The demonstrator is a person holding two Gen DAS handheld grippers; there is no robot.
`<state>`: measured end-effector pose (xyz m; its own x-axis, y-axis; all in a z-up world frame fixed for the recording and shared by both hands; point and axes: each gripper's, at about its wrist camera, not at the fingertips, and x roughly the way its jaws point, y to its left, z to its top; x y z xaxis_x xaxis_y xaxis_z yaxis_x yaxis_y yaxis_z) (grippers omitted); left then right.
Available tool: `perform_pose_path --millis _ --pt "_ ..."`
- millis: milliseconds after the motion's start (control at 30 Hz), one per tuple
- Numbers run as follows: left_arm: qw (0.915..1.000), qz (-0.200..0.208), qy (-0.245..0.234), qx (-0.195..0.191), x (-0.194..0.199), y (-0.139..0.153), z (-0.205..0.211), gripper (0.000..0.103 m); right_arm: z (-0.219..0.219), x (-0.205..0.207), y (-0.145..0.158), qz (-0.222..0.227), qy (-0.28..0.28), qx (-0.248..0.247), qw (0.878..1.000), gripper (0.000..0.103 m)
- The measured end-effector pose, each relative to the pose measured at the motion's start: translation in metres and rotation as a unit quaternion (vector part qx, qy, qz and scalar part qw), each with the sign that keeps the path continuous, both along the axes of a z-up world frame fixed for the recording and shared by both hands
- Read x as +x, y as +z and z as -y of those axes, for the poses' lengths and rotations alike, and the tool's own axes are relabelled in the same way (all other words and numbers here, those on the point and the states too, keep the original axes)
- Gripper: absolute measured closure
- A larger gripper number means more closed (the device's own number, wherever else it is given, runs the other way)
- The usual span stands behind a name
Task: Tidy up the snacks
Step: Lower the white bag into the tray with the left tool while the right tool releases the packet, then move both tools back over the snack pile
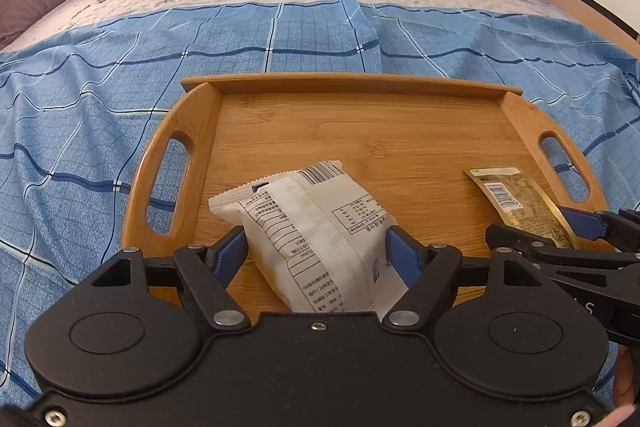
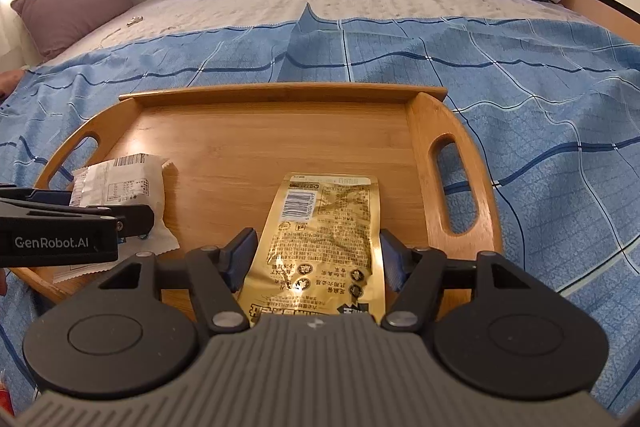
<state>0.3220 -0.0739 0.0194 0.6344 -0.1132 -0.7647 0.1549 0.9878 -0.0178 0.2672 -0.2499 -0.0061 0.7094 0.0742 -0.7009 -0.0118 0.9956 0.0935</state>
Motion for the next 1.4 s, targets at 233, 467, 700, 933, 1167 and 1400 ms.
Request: perform_pose_path --millis 233,467,700,933,1167,1400 --pt "0.9998 0.011 0.000 0.016 -0.005 0.005 0.003 0.013 -0.003 -0.003 0.003 0.003 0.002 -0.001 1.000 0.022" --pt "0.9998 0.016 -0.001 0.015 -0.020 0.016 -0.004 0.008 -0.002 -0.015 0.014 0.011 0.000 -0.002 1.000 0.016" --pt "0.9991 0.039 -0.010 0.010 -0.055 0.036 -0.015 0.004 -0.004 -0.048 0.036 0.031 0.005 0.002 1.000 0.011" --pt "0.9980 0.057 -0.025 0.007 -0.111 0.054 -0.026 0.003 -0.010 -0.100 0.054 0.059 0.017 0.007 0.998 0.007" --pt "0.9965 0.073 -0.032 -0.024 -0.169 0.068 -0.038 0.002 -0.013 -0.153 0.068 0.089 0.017 0.018 0.996 0.002" --pt "0.9932 0.104 -0.043 -0.029 -0.223 0.071 -0.045 0.002 -0.018 -0.202 0.071 0.110 0.021 0.011 0.994 0.000"
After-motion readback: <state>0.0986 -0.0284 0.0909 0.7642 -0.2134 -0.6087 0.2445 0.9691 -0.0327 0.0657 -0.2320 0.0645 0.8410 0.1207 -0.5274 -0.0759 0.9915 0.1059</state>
